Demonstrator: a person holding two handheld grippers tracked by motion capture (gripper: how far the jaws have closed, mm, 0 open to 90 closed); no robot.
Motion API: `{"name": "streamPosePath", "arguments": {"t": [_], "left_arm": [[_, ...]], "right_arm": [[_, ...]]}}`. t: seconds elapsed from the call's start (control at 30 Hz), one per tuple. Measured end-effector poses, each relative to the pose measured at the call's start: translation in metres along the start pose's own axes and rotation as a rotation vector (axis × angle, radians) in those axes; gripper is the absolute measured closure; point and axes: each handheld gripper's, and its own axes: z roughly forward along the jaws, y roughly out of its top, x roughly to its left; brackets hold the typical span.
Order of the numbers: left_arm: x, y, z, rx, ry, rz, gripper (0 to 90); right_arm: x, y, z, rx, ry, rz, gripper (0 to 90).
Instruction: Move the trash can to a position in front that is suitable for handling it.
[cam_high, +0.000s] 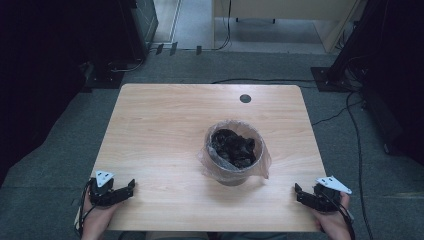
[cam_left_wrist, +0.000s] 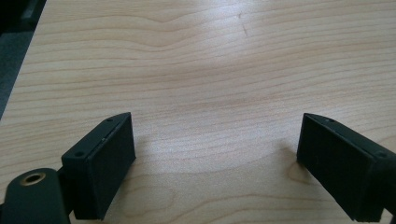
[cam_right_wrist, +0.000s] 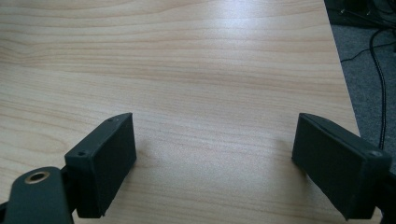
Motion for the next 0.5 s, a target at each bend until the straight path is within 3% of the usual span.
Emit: {"name": "streamPosePath", "arguments": {"t": [0.17,0.27,0.33,0.43,0.5], "left_arm": [[0.0,0.0,0.0,0.0,-0.001,0.0,11.3],[0.0,0.0,0.0,0.0,0.0,0.0,11.3],[0.0,0.0,0.0,0.0,-0.001,0.0,11.3],[0.0,0.0,0.0,0.0,-0.001,0.0,11.3],[0.0,0.0,0.0,0.0,-0.001,0.0,11.3]], "right_arm": [[0.001,0.0,-0.001,-0.004,0.005,-0.007,15.1],[0.002,0.0,-0.002,-0.018,-0.029,0.03,26.9],[0.003,0.003,-0.005,-0.044,-0.046,0.056,34.0],[0.006,0.01,-0.012,-0.115,-0.012,0.101,37.9],[0.009,0.016,-0.015,-0.151,-0.01,0.095,38.2]]}}
